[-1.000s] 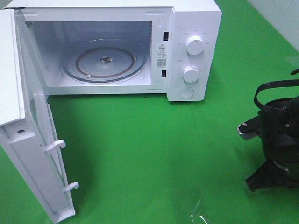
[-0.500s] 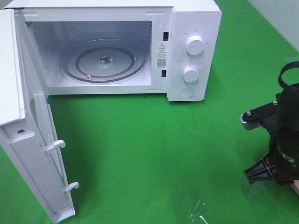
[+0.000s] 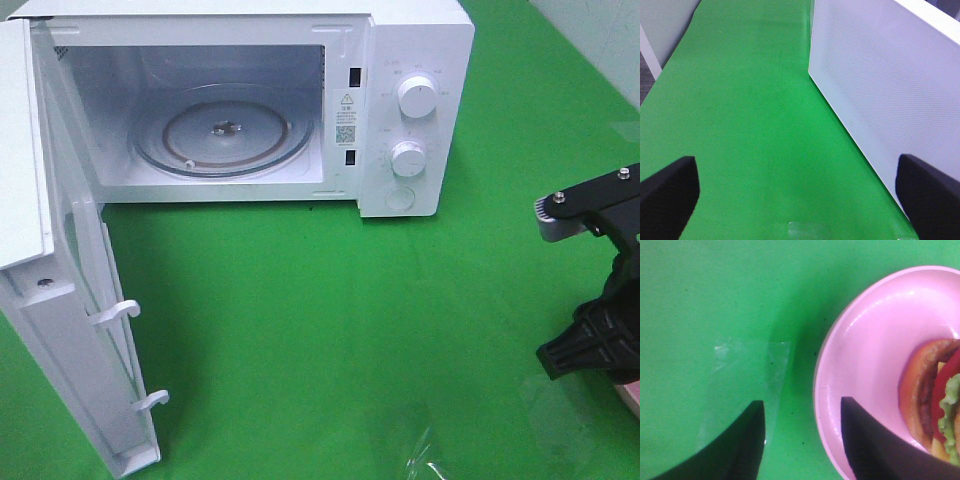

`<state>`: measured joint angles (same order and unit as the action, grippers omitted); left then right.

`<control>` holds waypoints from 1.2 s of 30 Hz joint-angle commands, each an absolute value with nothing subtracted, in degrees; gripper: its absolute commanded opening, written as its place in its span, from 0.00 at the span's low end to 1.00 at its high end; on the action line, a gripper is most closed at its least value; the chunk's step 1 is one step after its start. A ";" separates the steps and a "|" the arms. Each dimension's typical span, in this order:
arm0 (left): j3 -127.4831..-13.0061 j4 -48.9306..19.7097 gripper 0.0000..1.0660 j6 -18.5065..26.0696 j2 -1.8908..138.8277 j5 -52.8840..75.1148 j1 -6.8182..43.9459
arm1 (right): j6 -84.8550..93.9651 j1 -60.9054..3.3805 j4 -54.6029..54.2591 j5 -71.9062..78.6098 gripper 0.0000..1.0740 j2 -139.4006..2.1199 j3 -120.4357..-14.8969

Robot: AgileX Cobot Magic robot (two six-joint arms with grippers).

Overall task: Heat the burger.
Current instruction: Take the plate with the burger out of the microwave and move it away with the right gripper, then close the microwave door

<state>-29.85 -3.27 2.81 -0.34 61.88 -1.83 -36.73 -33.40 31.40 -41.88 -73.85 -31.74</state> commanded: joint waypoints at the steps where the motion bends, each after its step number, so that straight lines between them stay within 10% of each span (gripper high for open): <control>1: -29.74 -3.21 0.94 2.52 -1.20 61.31 -1.89 | -31.97 -33.35 29.16 -42.23 0.54 -70.76 -31.91; 36: -29.74 -3.21 0.94 2.52 -1.20 61.31 -1.89 | -12.49 -33.35 11.63 -55.86 0.68 -30.31 -31.91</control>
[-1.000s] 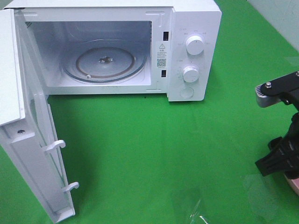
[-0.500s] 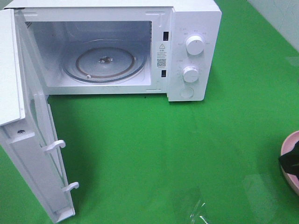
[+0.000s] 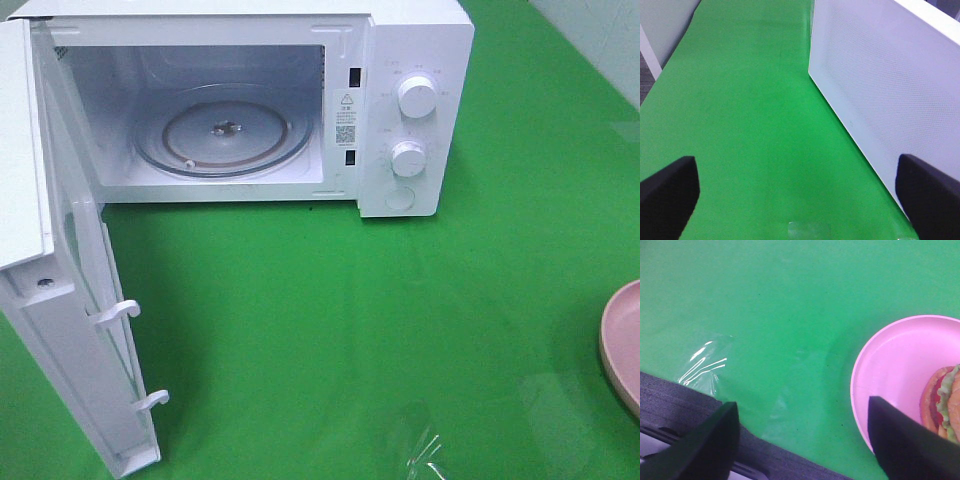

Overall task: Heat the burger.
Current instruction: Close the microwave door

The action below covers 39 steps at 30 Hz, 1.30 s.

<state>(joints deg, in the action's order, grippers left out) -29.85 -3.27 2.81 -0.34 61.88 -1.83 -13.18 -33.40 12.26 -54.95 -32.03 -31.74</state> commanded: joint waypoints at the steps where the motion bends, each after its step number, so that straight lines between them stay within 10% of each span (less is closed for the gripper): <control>1: -29.74 -3.21 0.94 2.52 -1.20 61.31 -1.89 | -12.49 -33.35 11.17 -56.72 0.68 -29.34 -31.91; 15: -29.74 -3.21 0.94 2.52 -1.20 61.31 -1.89 | -11.97 -32.49 11.06 -58.44 0.68 -20.34 -30.37; 39: -29.74 -3.21 0.94 2.52 -1.20 61.31 -1.89 | -3.38 -4.13 6.19 -55.06 0.68 1.95 -28.07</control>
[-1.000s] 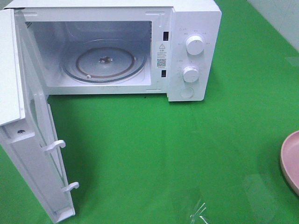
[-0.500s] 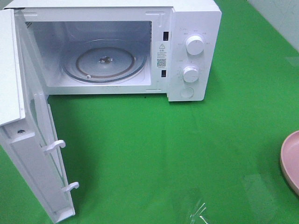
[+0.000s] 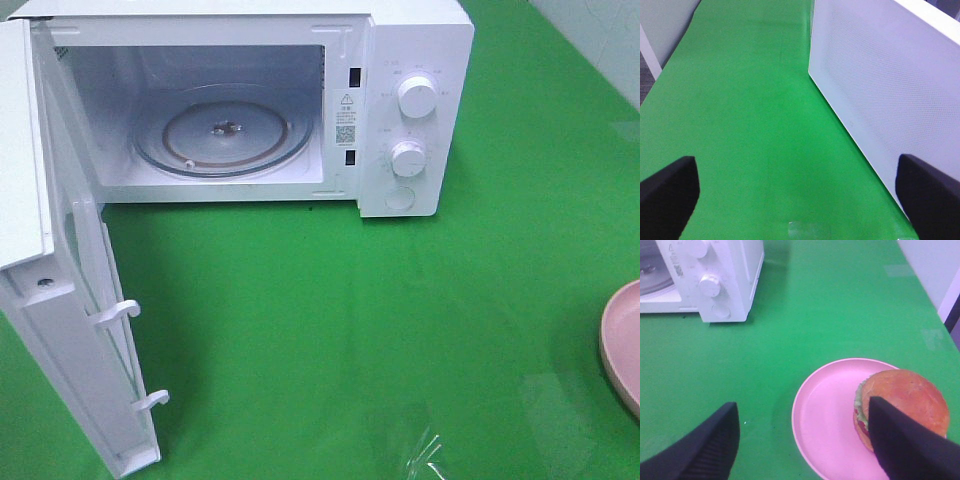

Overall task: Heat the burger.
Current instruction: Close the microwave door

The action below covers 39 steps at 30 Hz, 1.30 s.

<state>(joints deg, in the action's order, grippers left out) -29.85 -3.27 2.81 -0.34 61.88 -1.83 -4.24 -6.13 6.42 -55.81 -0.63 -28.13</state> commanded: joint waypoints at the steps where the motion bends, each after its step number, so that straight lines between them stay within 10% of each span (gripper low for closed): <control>1: -29.74 -3.21 0.94 2.52 -1.20 61.31 -1.89 | -3.38 -4.13 6.19 -55.06 0.68 1.95 -28.07; 39: -29.74 -3.21 0.94 2.58 -1.09 61.31 -1.89 | -2.18 -3.04 5.21 -55.00 0.68 1.78 -28.07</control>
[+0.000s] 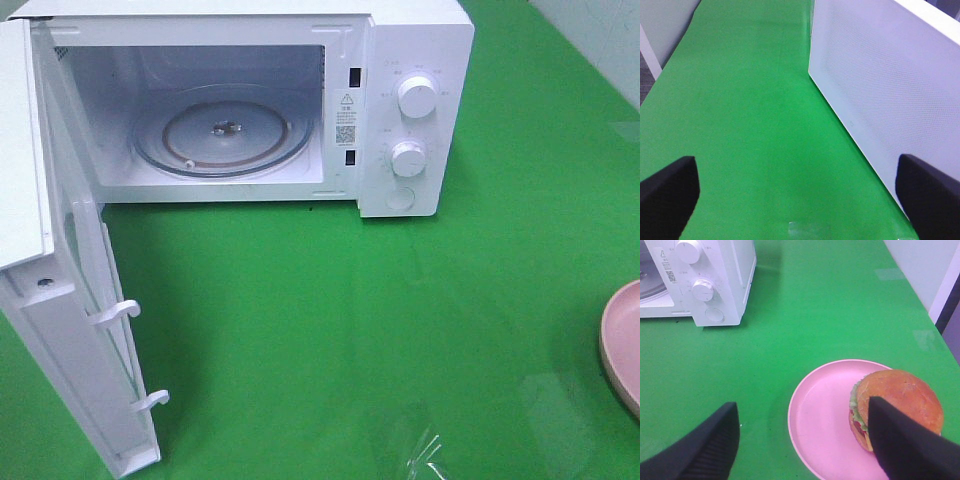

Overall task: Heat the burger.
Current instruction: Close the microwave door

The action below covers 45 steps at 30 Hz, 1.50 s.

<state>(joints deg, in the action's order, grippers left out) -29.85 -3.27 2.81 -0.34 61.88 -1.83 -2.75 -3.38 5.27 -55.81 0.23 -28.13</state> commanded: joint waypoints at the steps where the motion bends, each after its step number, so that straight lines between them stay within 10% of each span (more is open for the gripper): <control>1: -29.74 -3.21 0.94 2.58 -1.09 61.31 -1.89 | -2.18 -3.04 5.21 -55.00 0.68 1.78 -28.07; 27: -32.03 -3.21 0.83 2.46 2.86 53.63 -1.89 | -2.18 -3.04 5.21 -55.00 0.67 1.78 -28.07; 37: -32.03 0.97 0.12 2.46 12.55 43.37 -1.89 | -2.18 -3.04 5.21 -55.00 0.67 1.78 -28.07; 45: -28.42 0.92 0.00 2.46 17.70 33.52 -1.89 | -2.18 -3.04 5.21 -55.00 0.67 1.78 -28.07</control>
<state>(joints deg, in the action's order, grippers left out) -28.76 0.86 2.81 17.59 35.52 -1.83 -2.75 -3.38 5.27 -55.81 0.23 -28.13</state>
